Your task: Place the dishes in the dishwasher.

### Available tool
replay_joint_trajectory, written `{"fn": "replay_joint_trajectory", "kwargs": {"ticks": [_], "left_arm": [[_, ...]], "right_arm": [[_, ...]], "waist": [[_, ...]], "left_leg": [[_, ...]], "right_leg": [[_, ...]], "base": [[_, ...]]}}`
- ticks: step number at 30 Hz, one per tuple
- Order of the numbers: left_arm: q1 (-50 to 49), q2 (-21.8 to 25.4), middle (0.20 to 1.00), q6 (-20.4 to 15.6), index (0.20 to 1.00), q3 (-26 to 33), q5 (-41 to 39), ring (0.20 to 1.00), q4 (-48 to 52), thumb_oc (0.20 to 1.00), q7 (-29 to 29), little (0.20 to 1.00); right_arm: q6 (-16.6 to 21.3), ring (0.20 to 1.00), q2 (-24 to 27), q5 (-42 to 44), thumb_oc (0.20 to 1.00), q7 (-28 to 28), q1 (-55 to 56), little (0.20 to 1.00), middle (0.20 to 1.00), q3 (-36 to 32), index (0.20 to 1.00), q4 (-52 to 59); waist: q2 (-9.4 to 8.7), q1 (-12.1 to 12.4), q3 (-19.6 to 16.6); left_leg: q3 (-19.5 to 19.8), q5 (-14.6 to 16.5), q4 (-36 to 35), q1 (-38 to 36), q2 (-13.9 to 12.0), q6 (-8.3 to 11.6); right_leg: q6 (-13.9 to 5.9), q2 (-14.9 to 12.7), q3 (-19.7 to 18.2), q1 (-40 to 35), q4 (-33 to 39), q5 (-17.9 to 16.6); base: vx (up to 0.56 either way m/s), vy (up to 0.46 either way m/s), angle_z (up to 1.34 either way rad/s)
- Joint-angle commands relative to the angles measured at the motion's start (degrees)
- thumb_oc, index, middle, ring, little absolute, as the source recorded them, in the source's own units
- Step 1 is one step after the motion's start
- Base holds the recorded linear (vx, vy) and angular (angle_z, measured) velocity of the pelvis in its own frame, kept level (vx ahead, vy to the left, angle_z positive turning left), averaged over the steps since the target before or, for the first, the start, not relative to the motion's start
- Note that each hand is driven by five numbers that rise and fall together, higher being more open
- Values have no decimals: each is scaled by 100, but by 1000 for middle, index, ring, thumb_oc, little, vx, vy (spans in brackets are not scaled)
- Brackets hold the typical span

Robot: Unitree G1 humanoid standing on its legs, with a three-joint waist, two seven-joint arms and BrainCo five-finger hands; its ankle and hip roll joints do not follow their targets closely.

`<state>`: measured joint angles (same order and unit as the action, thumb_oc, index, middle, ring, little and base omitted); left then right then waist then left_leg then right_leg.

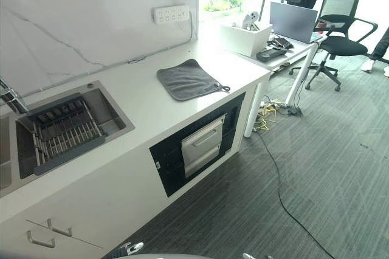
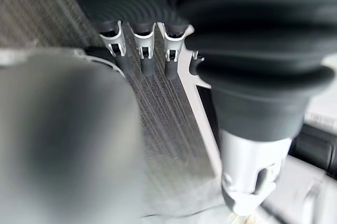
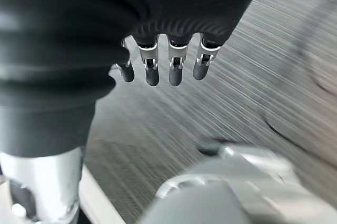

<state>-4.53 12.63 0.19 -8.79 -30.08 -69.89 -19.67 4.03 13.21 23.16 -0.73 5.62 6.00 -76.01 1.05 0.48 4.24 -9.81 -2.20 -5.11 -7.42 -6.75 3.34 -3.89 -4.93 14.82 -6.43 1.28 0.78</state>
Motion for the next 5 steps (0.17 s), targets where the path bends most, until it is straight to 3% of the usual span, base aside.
{"fn": "replay_joint_trajectory", "kwargs": {"ticks": [1, 5], "left_arm": [[301, -136, 1000, 544, 1000, 15, -360, 1000, -301, 1000, -358, 1000], [318, -223, 1000, 499, 1000, -39, -352, 1000, -269, 1000, -321, 1000]], "right_arm": [[-195, 1000, -166, 359, 1000, 267, -396, 1000, 1000, -62, 1000, -197], [-142, 1000, -247, 315, 1000, 263, -415, 1000, 1000, -7, 1000, -201]], "waist": [[-189, 2, 326], [-175, 0, 305]], "left_leg": [[-5, 251, 56, -179, 120, -225], [38, 235, 32, -179, 97, -210]], "right_leg": [[-348, -420, -18, -175, -19, -275], [-326, -390, -34, -184, 2, -260]], "base": [[96, -37, 0], [28, -17, 1]]}}
